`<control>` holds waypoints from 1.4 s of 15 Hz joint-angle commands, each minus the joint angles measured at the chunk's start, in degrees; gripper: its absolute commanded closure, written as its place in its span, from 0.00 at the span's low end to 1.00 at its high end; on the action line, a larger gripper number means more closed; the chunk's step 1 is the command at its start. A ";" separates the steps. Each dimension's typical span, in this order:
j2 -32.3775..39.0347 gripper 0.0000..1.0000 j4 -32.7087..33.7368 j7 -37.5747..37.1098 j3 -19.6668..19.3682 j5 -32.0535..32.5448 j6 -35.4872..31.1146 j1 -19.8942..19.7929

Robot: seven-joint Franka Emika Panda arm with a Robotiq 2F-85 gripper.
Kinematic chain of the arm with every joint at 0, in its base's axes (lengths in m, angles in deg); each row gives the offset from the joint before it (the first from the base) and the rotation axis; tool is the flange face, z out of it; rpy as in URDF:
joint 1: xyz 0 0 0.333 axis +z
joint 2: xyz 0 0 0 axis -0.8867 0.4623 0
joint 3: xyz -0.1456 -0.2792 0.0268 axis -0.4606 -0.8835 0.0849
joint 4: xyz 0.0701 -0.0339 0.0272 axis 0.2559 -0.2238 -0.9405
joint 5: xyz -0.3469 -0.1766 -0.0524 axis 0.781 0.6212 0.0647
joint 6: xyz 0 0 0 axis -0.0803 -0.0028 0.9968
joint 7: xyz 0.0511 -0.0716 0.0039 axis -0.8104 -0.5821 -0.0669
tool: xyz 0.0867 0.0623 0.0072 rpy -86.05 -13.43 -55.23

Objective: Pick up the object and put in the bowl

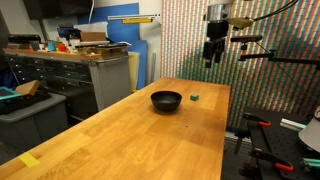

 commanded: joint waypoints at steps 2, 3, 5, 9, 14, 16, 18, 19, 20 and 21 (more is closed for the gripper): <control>4.81 0.00 0.58 -6.01 -0.06 3.27 -7.37 -2.87; 5.91 0.00 0.75 -6.81 -0.24 3.64 -8.51 -3.32; 8.17 0.00 1.12 -8.83 -0.49 5.15 -10.71 -4.33; 13.02 0.00 2.60 -13.56 -1.16 10.89 -13.83 -6.42; 18.67 0.00 5.00 -18.06 -3.47 15.73 -16.23 -6.48; 21.21 0.00 6.09 -18.86 -4.53 16.33 -17.81 -5.90; 23.97 0.00 7.28 -19.28 -5.60 16.46 -19.59 -5.38; 25.43 0.00 7.87 -19.57 -6.24 16.62 -20.74 -5.12; 26.70 0.00 8.42 -19.59 -6.89 16.62 -21.55 -4.77; 28.08 0.00 8.92 -19.84 -7.67 17.04 -22.92 -4.41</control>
